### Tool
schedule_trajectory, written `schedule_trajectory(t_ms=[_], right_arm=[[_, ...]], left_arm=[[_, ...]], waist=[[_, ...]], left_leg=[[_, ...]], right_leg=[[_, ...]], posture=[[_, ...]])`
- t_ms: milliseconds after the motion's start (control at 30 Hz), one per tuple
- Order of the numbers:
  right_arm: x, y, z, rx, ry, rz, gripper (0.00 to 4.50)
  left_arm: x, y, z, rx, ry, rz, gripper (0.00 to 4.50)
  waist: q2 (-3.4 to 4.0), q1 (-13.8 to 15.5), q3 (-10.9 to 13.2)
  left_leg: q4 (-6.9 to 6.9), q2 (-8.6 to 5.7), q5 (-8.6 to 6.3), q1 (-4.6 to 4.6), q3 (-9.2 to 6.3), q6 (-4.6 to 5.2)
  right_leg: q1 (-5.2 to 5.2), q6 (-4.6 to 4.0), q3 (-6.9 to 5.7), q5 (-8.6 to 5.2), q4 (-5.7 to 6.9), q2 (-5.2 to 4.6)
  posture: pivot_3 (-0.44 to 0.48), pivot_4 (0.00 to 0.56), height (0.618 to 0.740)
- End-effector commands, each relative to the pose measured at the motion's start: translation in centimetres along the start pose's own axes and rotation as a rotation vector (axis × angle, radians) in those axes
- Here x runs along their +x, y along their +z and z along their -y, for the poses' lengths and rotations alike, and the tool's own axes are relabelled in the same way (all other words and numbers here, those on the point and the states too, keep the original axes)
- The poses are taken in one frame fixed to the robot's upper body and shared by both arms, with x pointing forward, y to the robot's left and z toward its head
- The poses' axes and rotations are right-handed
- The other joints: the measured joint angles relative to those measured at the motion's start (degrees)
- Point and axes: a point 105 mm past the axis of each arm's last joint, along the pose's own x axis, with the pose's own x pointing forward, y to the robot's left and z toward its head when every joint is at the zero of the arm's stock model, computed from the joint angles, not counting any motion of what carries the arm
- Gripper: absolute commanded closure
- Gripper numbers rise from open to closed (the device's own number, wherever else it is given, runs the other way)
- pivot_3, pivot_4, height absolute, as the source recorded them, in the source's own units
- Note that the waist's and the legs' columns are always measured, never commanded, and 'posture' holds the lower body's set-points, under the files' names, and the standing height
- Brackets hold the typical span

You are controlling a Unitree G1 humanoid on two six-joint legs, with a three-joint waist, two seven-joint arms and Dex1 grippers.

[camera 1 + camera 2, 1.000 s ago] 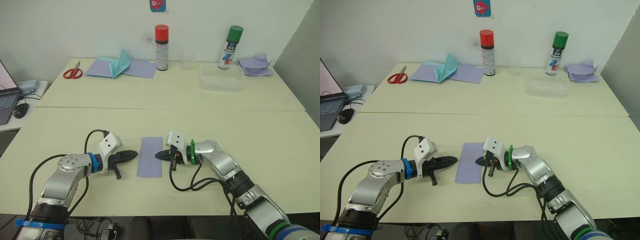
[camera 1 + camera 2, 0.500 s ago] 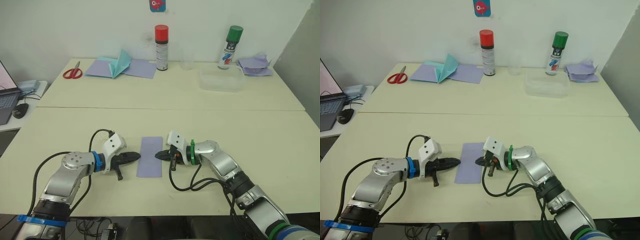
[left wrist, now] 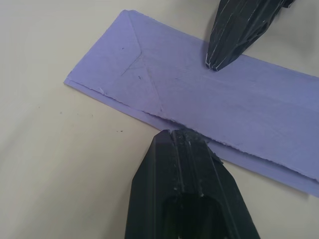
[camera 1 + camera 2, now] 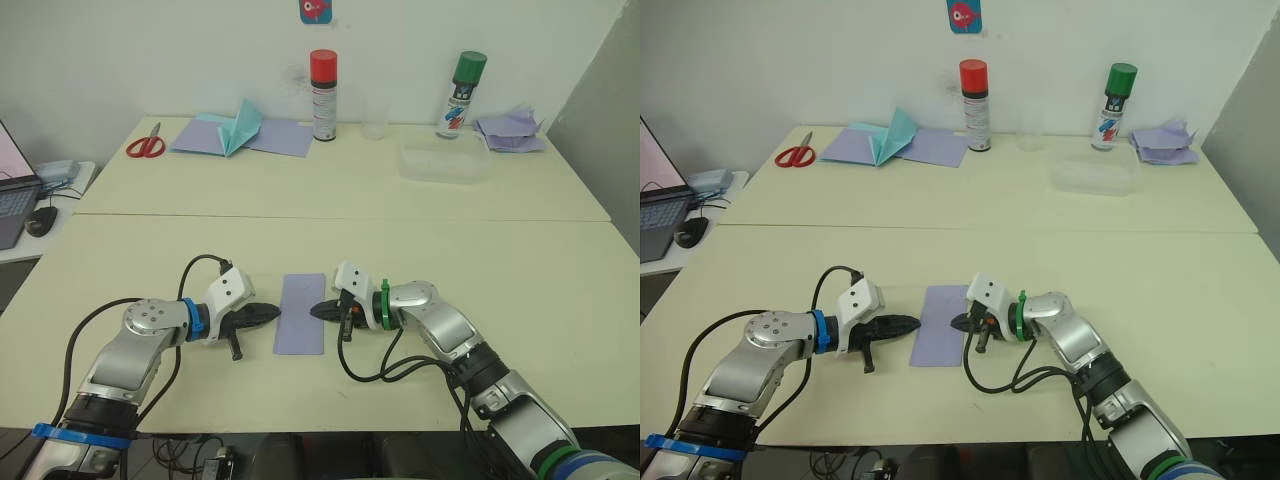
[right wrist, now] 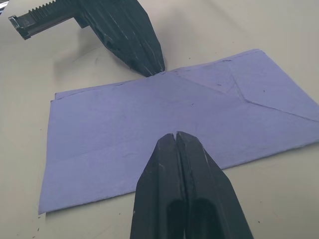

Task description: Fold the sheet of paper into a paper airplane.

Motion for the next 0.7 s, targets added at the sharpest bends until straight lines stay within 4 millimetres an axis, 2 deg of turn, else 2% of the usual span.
schedule_trajectory(t_ms=[33, 367, 700], right_arm=[[-0.3, -1.0, 0.4, 0.025, -0.038, -0.033, 4.48], [-0.3, -1.1, 0.4, 0.029, -0.038, -0.034, 4.48], [-0.3, -1.1, 0.5, 0.029, -0.043, -0.034, 4.48]], left_arm=[[-0.3, 0.1, -0.4, 0.031, 0.008, -0.02, 4.5], [0.8, 1.7, 0.1, 0.045, -0.032, 0.039, 4.5], [0.7, 3.5, -0.1, 0.025, -0.038, 0.119, 4.5]], waist=[[0.0, 0.0, 0.0], [0.0, 0.1, 0.0], [0.0, 0.1, 0.0]], left_leg=[[0.0, 0.0, 0.0, 0.0, 0.0, 0.0], [0.01, -0.01, 0.0, 0.0, 0.01, 0.0], [0.0, -0.01, 0.0, -0.01, 0.01, 0.0]], right_leg=[[0.0, 0.0, 0.0, 0.0, 0.0, 0.0], [0.01, 0.01, -0.01, 0.0, 0.0, 0.0], [0.0, 0.02, 0.0, -0.01, 0.0, 0.01]], posture=[[0.0, 0.15, 0.74], [0.0, 0.15, 0.74], [0.0, 0.15, 0.74]])
